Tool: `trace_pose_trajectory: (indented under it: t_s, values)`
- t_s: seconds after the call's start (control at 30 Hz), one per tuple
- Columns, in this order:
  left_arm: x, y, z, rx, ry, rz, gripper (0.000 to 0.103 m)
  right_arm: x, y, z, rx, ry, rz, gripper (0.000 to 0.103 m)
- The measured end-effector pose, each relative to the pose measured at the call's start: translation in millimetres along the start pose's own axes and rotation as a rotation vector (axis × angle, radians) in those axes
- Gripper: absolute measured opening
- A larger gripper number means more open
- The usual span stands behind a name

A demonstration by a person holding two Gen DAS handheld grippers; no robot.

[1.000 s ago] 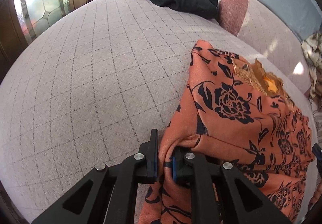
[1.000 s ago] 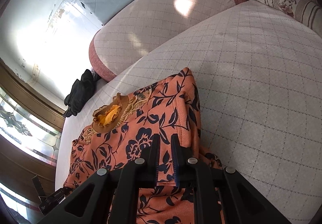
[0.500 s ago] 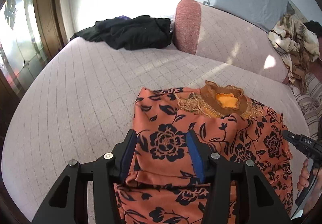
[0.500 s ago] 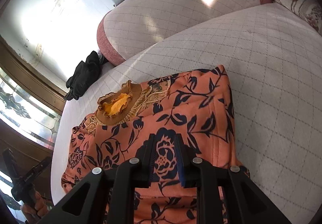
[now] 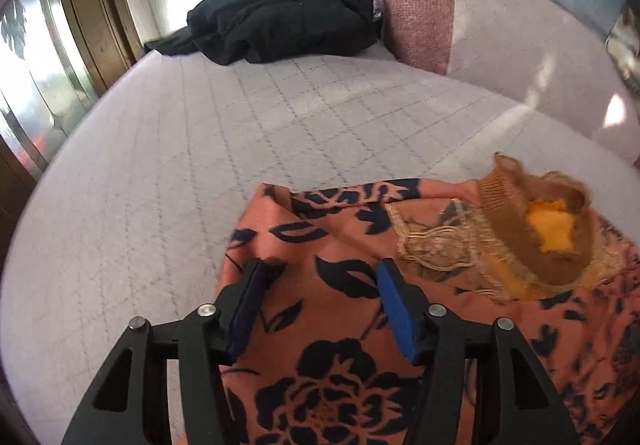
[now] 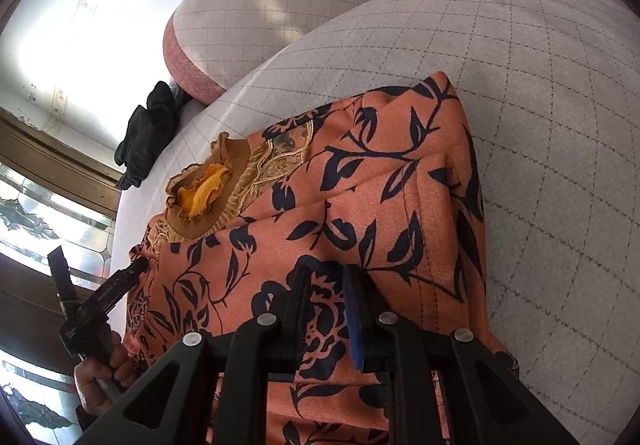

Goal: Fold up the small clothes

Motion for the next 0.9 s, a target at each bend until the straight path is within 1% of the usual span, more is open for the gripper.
trace_pose_trajectory:
  t_s: [0.03,0.07,0.1,0.13,0.17,0.2,0.23,0.27,0.37,0.4,0.43,0.47,0.5,0.57,0.6,0.63,0.67,0.7,0.73,0.77,0.8,0.87,0.9]
  values:
    - [2,-1,1,-0.024,-0.016,-0.034,0.057,-1,1,0,0.002,-0.003,-0.004,0.019]
    - [1,-2,5,-0.034,-0.011,-0.043,0.057,-1,3,-1,0.005,-0.004,-0.012,0.019]
    - [-1,-1,8,-0.074,-0.01,-0.06,0.056,-2,5,-2,0.013,-0.001,-0.022,0.019]
    - [-3,-1,13,-0.153,-0.023,-0.102,0.055,-3,6,-3,0.022,0.0,-0.035,0.019]
    - [-4,-4,20,-0.201,-0.033,-0.128,0.056,-4,8,-5,0.03,-0.003,-0.048,0.019]
    - [-6,-8,30,-0.177,-0.004,-0.109,0.056,-5,11,-7,0.039,-0.008,-0.065,0.019]
    - [-10,-8,40,-0.128,0.045,-0.086,0.056,-6,13,-11,0.042,-0.017,-0.08,0.019]
    - [-11,-5,46,-0.109,0.067,-0.079,0.056,-6,14,-14,0.038,-0.029,-0.086,0.019]
    - [-8,1,44,-0.153,0.044,-0.098,0.055,-6,17,-18,0.023,-0.069,-0.104,0.019]
    - [-8,5,42,-0.15,0.061,-0.093,0.05,-7,20,-15,0.034,-0.06,-0.116,0.02]
    - [-7,12,42,-0.122,0.09,-0.085,0.046,-8,23,-10,0.046,-0.035,-0.126,0.021]
    - [-6,19,42,-0.079,0.113,-0.073,0.045,-8,25,-3,0.043,-0.006,-0.127,0.021]
    - [-4,27,39,-0.036,0.123,-0.06,0.045,-7,24,3,0.022,0.022,-0.109,0.021]
    - [2,43,30,0.038,0.118,-0.046,0.045,-2,17,15,-0.027,0.064,-0.039,0.021]
    - [7,49,22,0.079,0.091,-0.04,0.046,0,13,20,-0.035,0.081,-0.013,0.021]
    - [14,51,13,0.099,0.038,-0.03,0.048,4,6,23,-0.035,0.099,0.018,0.021]
    - [22,51,2,0.084,-0.022,-0.022,0.054,7,-1,23,-0.012,0.114,0.064,0.02]
    - [30,46,-5,0.042,-0.078,-0.021,0.057,10,-5,21,0.001,0.117,0.082,0.02]
    - [36,36,-8,-0.018,-0.121,-0.02,0.057,11,-2,18,-0.013,0.102,0.065,0.02]
    - [41,29,-8,-0.057,-0.141,-0.016,0.06,11,2,17,-0.014,0.09,0.063,0.02]
    - [42,31,-4,-0.04,-0.126,-0.034,0.061,10,7,19,-0.005,0.097,0.06,0.021]
    - [40,40,0,-0.012,-0.093,0.001,0.062,14,19,28,-0.019,0.155,0.033,0.021]
    - [40,43,0,0.024,-0.089,0.018,0.062,18,20,34,-0.036,0.19,0.04,0.021]
Point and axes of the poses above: each gripper's, at about its wrist camera, not at the fingertips, and y roughly against the way its jaws point, z to its left, x to its underside, the point moved 1 cm from there along -y, roughly the way its jaws point, and after that the axes turned 14 degrees about y, right-handed, at the moved point
